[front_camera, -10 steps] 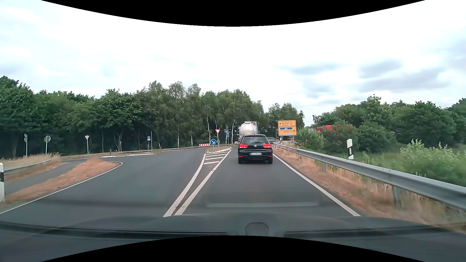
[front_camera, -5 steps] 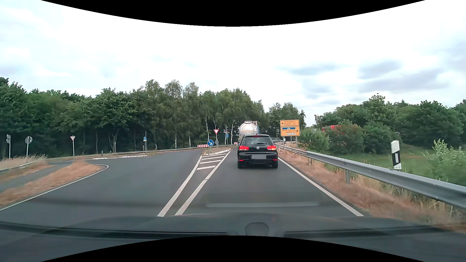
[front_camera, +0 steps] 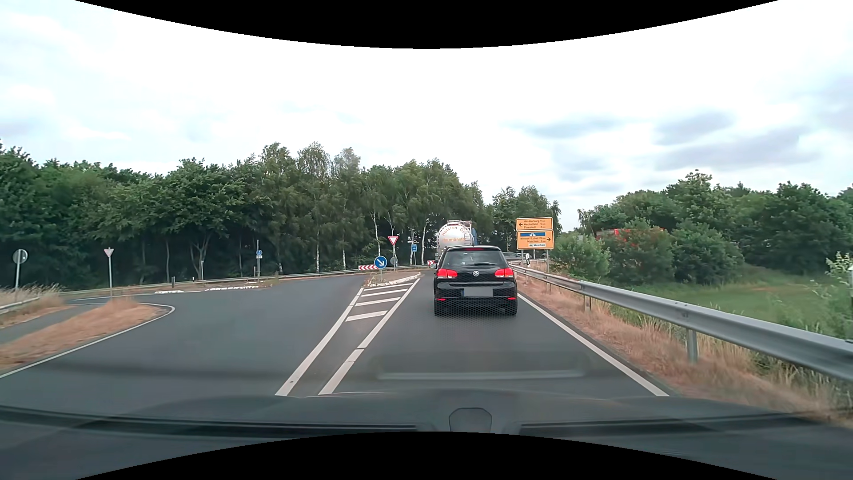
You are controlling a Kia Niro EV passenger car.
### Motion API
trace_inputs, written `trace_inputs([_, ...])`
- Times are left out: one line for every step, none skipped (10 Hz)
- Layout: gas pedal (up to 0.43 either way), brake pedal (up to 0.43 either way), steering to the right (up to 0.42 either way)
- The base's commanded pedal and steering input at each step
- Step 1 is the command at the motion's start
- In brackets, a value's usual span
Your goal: Follow the waypoints while adhering to traffic rules and regulations
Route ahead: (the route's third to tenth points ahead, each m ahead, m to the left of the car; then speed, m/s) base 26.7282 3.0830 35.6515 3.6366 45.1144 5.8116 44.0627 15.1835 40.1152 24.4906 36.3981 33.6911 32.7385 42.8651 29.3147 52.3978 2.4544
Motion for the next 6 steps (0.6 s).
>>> trace_inputs([0.0, 0.085, 0.003])
trace_inputs([0.0, 0.085, 0.003])
trace_inputs([0.0, 0.073, 0.003])
trace_inputs([0.0, 0.061, 0.003])
trace_inputs([0.0, 0.049, 0.003])
trace_inputs([0.0, 0.0, 0.003])
